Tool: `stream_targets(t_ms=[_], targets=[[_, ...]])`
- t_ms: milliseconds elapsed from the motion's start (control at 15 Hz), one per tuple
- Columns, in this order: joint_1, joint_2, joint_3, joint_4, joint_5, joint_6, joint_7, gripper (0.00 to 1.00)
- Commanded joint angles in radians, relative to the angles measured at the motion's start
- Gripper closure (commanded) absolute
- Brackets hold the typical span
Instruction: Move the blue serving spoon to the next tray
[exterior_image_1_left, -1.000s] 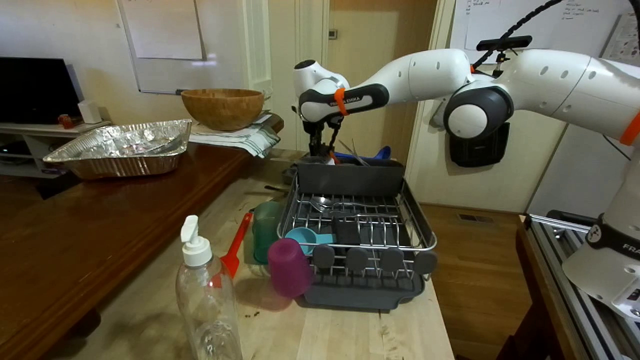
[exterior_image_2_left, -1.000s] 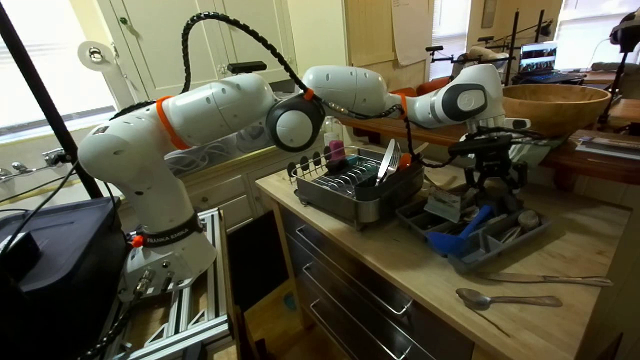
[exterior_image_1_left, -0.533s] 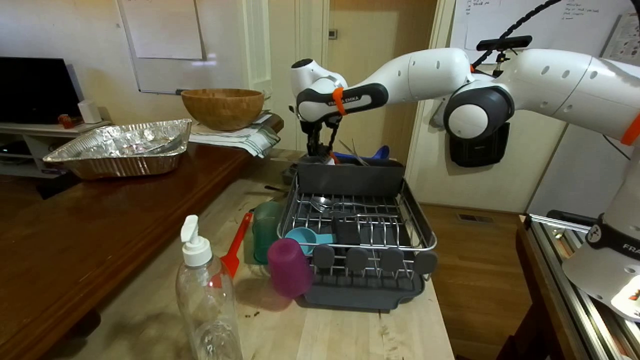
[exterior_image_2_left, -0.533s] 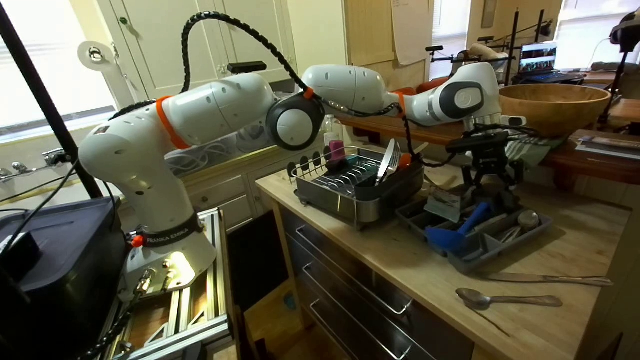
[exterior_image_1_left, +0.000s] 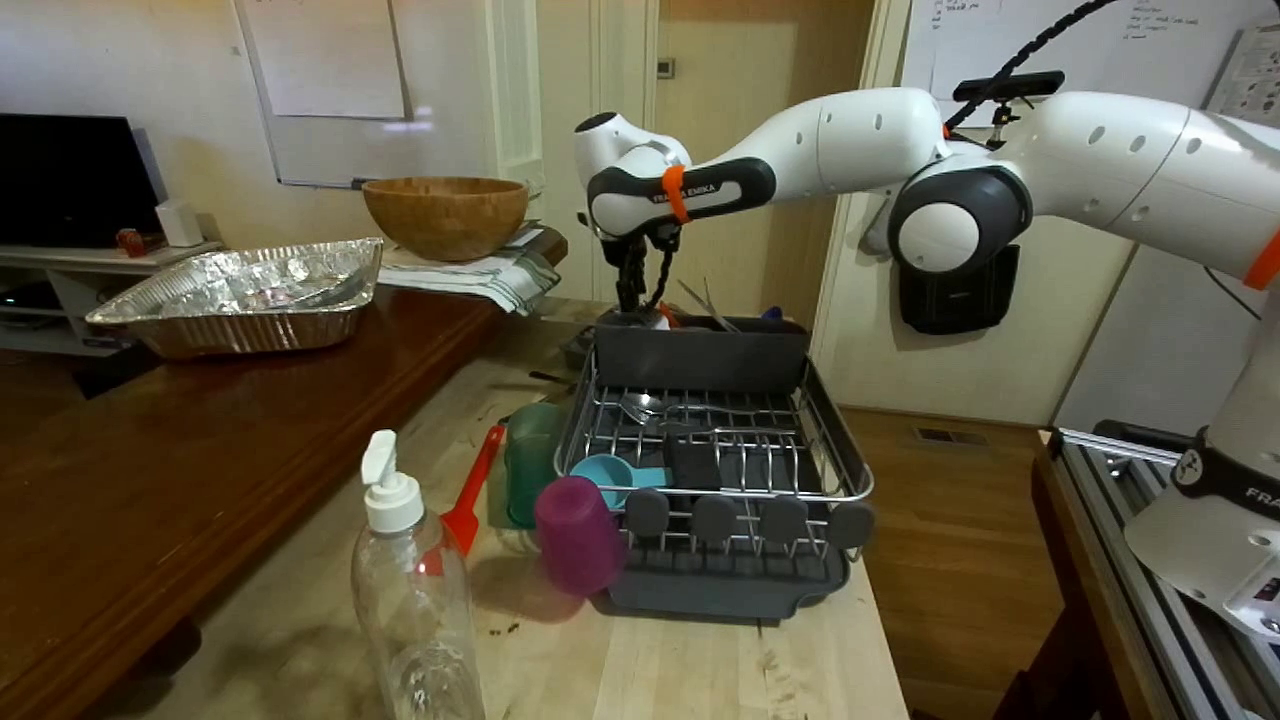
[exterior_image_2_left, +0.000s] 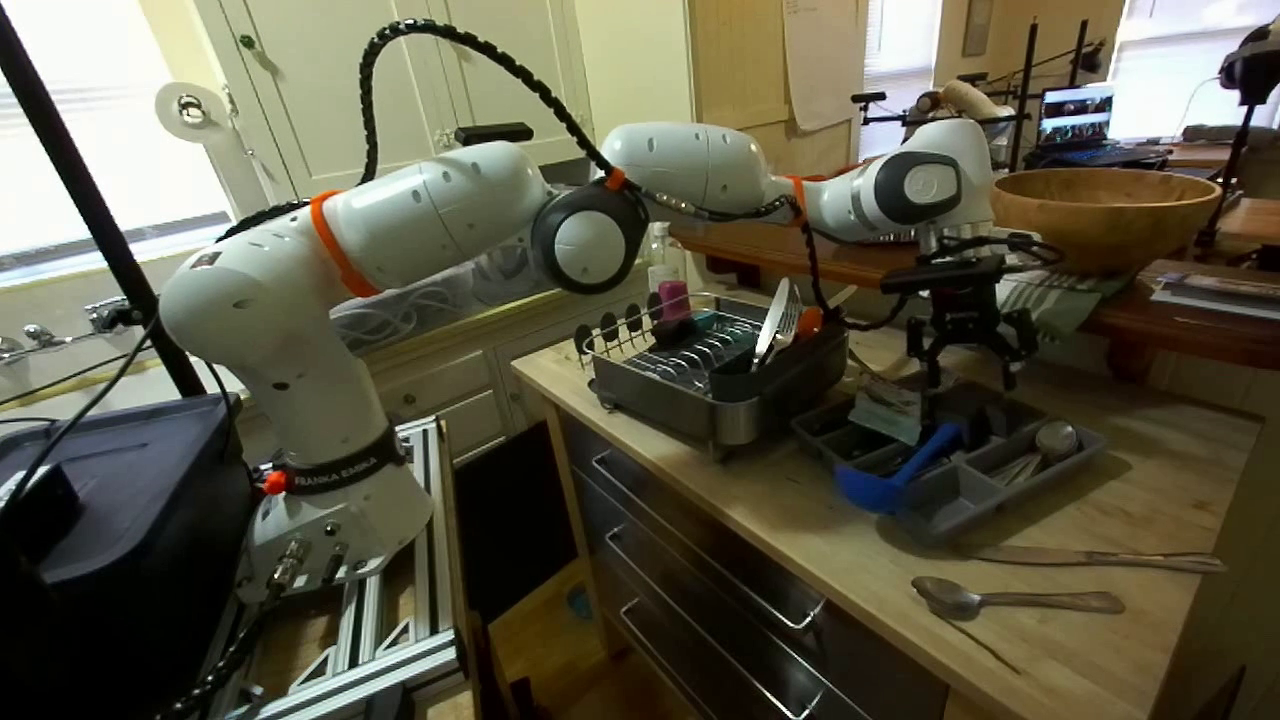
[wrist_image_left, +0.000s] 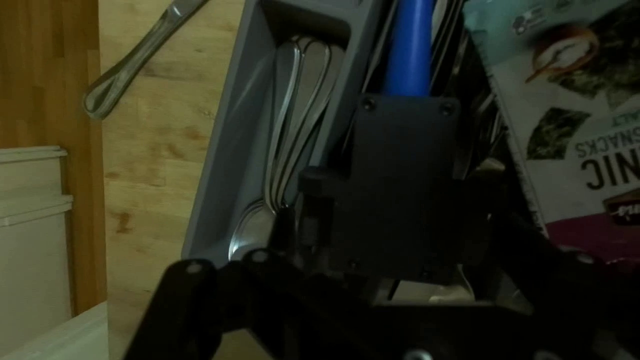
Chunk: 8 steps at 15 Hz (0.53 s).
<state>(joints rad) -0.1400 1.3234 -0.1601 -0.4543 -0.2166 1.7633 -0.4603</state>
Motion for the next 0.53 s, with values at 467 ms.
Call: stream_targets(t_ms=[467], targets=[[0.03, -0.107, -0.004, -0.011, 0.011, -0.212, 0.292, 0.0]])
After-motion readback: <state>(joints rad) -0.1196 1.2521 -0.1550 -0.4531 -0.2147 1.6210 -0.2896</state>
